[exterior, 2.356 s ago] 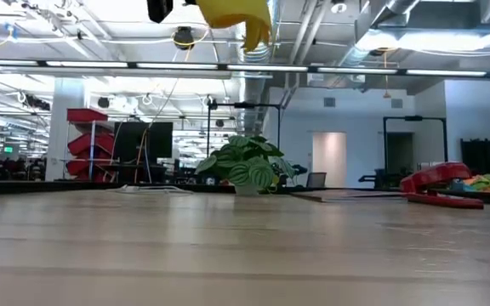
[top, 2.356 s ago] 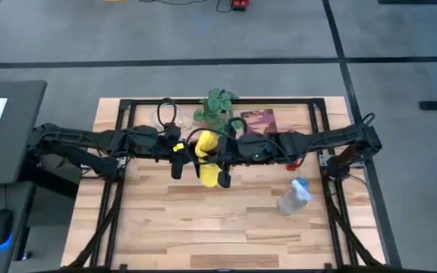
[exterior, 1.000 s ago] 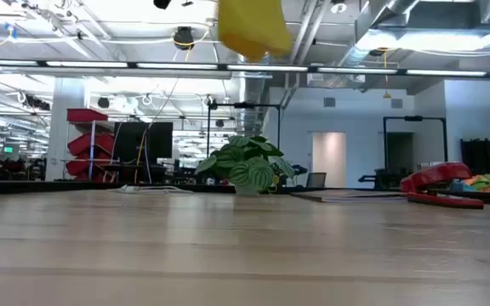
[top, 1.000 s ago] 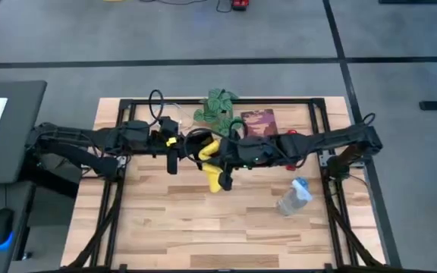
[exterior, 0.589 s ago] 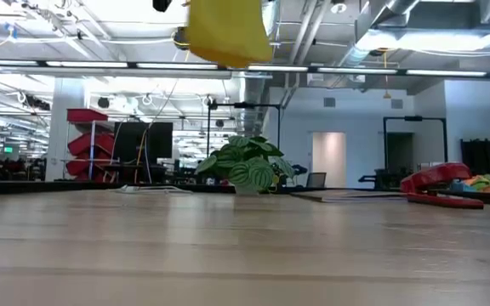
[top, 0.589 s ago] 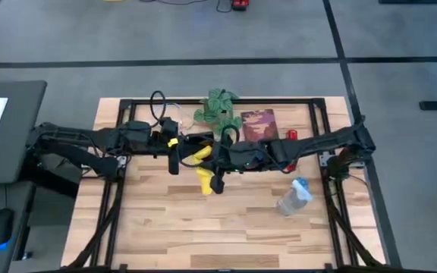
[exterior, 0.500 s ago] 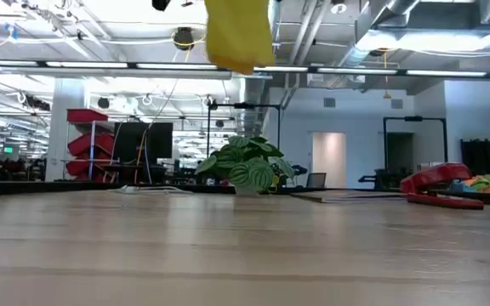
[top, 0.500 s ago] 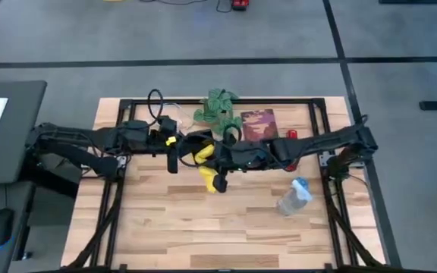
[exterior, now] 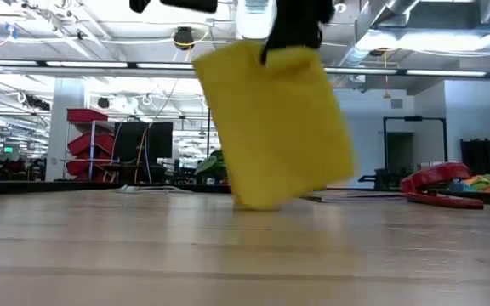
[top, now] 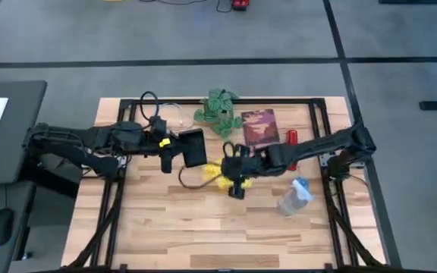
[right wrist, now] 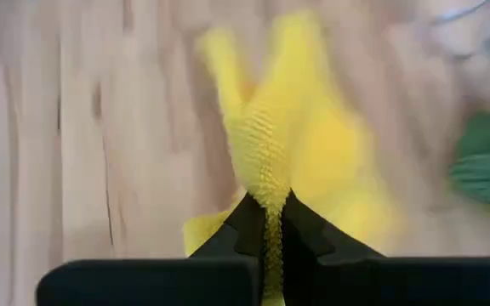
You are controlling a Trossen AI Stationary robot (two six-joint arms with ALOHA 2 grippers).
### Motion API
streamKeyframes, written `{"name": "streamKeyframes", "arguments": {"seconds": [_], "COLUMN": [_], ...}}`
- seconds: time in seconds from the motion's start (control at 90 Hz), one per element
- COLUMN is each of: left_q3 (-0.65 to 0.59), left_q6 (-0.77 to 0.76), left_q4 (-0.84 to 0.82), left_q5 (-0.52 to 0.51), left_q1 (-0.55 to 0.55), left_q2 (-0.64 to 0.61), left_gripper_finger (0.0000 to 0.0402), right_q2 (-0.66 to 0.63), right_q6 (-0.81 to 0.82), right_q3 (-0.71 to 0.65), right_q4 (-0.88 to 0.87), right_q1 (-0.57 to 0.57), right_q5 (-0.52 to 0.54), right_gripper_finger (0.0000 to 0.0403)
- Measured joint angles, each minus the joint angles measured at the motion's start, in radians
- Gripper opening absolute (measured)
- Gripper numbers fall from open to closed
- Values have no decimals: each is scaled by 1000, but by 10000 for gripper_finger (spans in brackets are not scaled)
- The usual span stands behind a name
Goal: Apply microfiber cloth
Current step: Wipe the front of the cellphone with the yellow microfiber cloth
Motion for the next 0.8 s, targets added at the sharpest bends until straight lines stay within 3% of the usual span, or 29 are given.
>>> {"name": "streamKeyframes", "arguments": {"seconds": [0.144,0.356,0.478,0.556,0.8], "left_q3": [0,0,0,0,-1], "left_q6": [-20,-30,-30,-30,-30], "left_q4": [-38,-62,-68,-65,-69], "left_q5": [0,-5,-10,-12,-12], "left_q1": [0,1,1,1,1], "left_q2": [3,2,2,2,2], "left_gripper_finger": [11,11,11,11,11], "right_q2": [57,127,118,95,-9], "right_q6": [1,10,39,6,-145], "right_q3": [-143,-154,-111,-71,76], "right_q4": [190,126,47,-15,-214], "right_q1": [-16,-24,-48,-59,-79], "right_q5": [-104,-128,-117,-71,215], "right_gripper_finger": [12,55,30,8,2]}}
